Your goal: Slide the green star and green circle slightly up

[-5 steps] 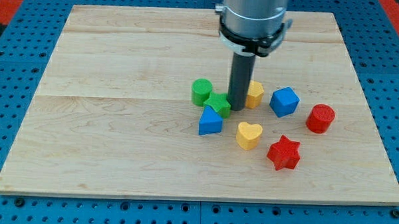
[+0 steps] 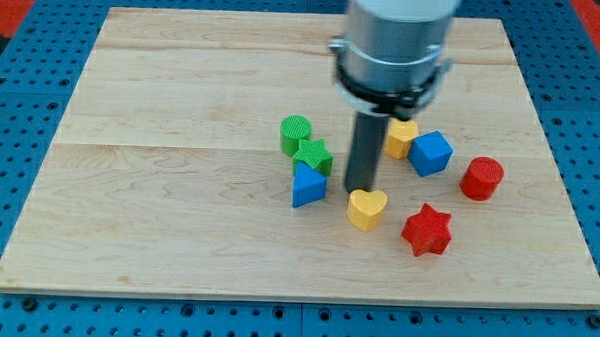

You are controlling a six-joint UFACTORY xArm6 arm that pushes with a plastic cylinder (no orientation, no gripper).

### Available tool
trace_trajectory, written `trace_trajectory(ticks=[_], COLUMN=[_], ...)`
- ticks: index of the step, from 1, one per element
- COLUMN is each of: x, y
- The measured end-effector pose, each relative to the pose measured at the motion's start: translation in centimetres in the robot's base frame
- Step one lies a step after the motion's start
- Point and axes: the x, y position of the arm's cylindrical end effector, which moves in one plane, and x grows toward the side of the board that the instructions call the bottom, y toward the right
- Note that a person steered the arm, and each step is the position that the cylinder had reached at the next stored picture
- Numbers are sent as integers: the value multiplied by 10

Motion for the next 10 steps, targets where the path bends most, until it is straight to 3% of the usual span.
trace_trajectory(ticks=[2, 3, 8, 9, 10], x=[-10, -19, -42, -17, 1], y=[-99, -109, -70, -87, -59])
